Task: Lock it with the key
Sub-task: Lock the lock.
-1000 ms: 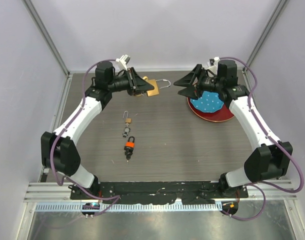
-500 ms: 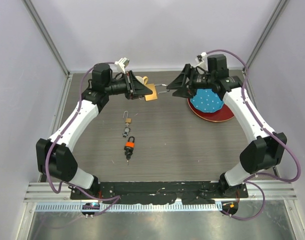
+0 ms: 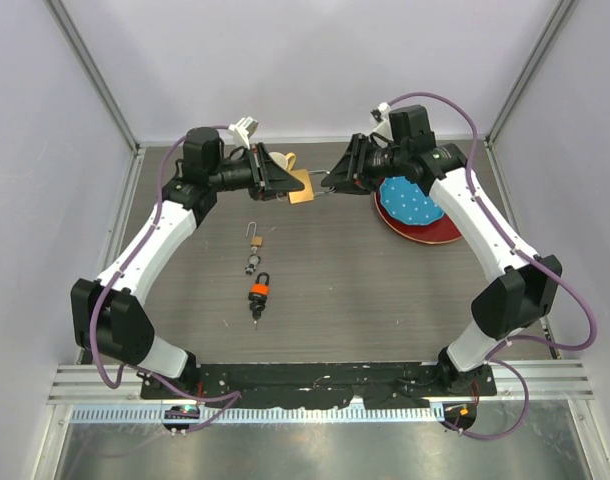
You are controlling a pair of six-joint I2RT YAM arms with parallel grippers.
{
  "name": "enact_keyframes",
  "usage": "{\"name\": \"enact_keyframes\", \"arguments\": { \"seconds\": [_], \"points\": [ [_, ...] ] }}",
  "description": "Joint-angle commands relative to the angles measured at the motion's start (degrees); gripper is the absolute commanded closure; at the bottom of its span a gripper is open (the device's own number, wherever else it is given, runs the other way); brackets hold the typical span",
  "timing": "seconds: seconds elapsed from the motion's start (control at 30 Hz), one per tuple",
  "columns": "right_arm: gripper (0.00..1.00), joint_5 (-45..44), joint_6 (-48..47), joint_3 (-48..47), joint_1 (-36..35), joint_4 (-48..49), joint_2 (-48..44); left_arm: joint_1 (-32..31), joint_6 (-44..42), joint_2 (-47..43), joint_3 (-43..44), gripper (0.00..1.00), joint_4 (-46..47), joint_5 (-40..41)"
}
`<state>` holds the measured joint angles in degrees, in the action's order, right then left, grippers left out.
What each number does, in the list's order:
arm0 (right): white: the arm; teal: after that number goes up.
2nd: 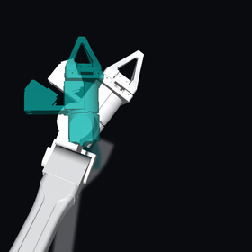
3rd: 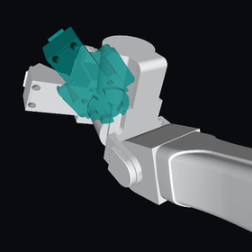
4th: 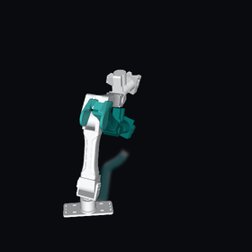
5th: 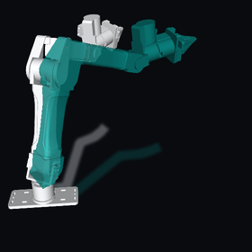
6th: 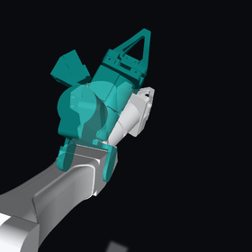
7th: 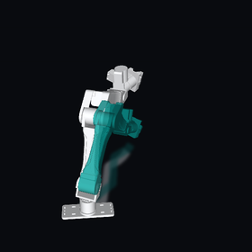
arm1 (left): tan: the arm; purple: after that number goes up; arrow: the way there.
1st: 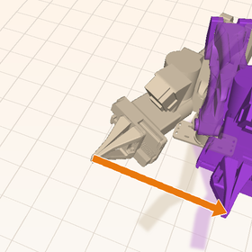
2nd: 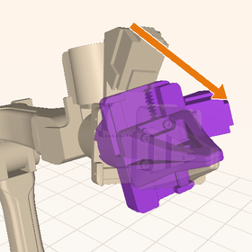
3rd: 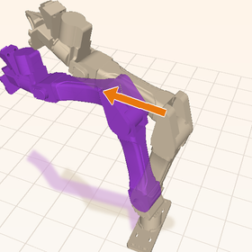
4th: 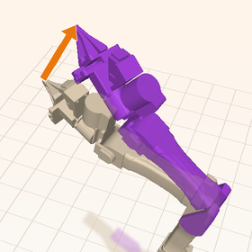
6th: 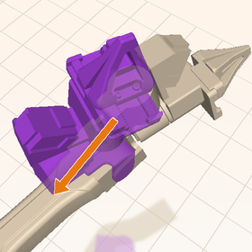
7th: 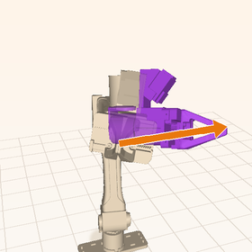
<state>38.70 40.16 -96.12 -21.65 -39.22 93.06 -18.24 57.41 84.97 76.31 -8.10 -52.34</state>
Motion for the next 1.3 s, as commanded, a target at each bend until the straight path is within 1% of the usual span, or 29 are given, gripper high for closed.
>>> {"name": "enact_keyframes", "arguments": {
  "seconds": [0.0,0.23,0.37,0.47,0.5,0.67,0.73,0.77,0.8,0.87,0.93,0.97,1.1,1.27],
  "points": [
    [0.61,-3.89,-3.33,-3.64,-0.41,-1.74,0.02,0.31,-0.10,-3.32,1.12,1.00,3.79,-3.30],
    [0.61,-4.95,-4.30,-4.70,-0.41,-1.38,0.64,0.22,-0.01,-3.14,1.38,1.00,3.88,-4.35],
    [0.62,-3.28,-4.30,-4.96,-0.41,-0.42,1.25,0.22,0.16,-2.88,1.56,1.00,3.79,-4.62],
    [0.66,-2.31,-4.83,-5.31,-0.85,-0.59,1.43,0.22,0.34,-2.97,1.73,1.00,3.79,-4.53],
    [0.69,-2.31,-5.09,-5.48,-1.11,-0.85,1.51,0.22,0.42,-2.97,1.73,1.00,3.79,-4.44],
    [0.76,-4.94,-8.69,-7.68,-3.22,-5.51,2.48,0.22,0.42,-2.88,2.17,1.00,3.00,-4.44],
    [0.81,-6.00,-9.48,-8.21,-3.66,-7.00,2.74,0.22,0.42,-2.88,2.26,1.00,2.74,-4.27],
    [0.90,-7.22,-10.10,-8.91,-4.10,-7.44,3.09,0.31,0.42,-2.79,2.35,1.00,2.65,-4.35],
    [0.94,-8.10,-10.19,-9.26,-4.19,-7.97,3.27,0.22,0.34,-2.79,2.44,1.00,2.30,-4.35],
    [0.98,-10.73,-10.63,-10.66,-4.54,-9.73,3.71,0.22,0.16,-2.62,2.87,1.00,1.34,-4.27],
    [0.98,-11.97,-11.07,-11.55,-4.45,-11.22,3.89,0.22,-0.80,-2.53,3.31,1.00,0.37,-4.18],
    [0.98,-12.59,-11.16,-12.51,-4.54,-11.57,4.06,0.31,-1.33,-2.44,4.01,1.00,-1.72,-3.83],
    [0.98,-16.53,-12.91,-14.18,-5.15,-12.98,3.98,0.22,-1.16,-1.83,5.07,1.00,-2.98,-4.44],
    [0.98,-20.06,-13.80,-11.56,-5.68,-11.14,2.31,0.22,1.03,-1.12,6.92,1.00,-2.98,-5.14]
  ]
}}
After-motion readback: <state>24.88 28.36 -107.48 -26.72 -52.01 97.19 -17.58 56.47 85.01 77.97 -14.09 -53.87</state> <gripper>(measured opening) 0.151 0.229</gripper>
